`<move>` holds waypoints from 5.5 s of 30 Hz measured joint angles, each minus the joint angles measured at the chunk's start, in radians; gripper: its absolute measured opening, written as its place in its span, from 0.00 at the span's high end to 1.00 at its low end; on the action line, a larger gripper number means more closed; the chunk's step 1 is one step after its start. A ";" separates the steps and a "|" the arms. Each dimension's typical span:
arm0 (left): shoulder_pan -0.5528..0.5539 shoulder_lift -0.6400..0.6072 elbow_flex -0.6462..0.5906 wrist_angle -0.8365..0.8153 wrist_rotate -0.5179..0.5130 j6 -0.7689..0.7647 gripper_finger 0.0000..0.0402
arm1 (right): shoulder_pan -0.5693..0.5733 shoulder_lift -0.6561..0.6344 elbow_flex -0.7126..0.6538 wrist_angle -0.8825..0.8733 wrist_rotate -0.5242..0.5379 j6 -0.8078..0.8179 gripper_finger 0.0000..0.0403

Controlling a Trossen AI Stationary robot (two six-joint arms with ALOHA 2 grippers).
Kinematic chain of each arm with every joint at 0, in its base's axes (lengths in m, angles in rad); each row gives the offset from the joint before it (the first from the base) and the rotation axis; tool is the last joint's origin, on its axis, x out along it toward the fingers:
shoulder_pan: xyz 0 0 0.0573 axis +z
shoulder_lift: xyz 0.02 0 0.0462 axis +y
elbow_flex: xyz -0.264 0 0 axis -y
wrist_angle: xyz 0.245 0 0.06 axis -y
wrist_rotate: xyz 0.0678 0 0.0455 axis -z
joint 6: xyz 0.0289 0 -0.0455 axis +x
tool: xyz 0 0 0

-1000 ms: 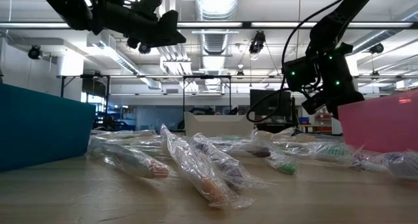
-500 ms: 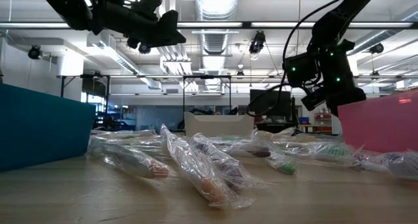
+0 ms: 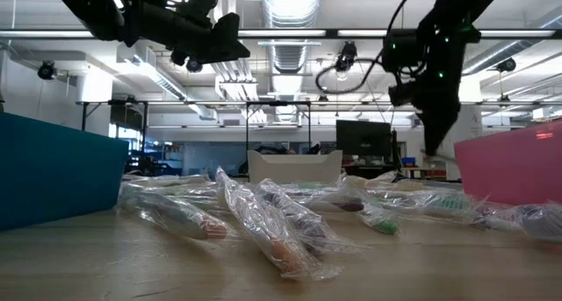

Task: Pick & Place Toothbrushes
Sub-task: Put the green toothbrush into the pink bin

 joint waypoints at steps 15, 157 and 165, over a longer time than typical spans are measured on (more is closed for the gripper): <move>0.000 0.000 0.000 0.000 0.001 -0.008 0.51 | 0.009 -0.125 0.220 0.006 -0.035 -0.032 0.95; -0.123 0.592 0.908 -1.203 0.733 0.029 0.93 | 0.624 -0.493 -0.284 1.008 0.107 0.011 0.47; -0.131 0.591 1.045 -1.509 0.721 -0.061 0.93 | 0.624 -0.445 -0.217 0.881 0.107 0.013 0.50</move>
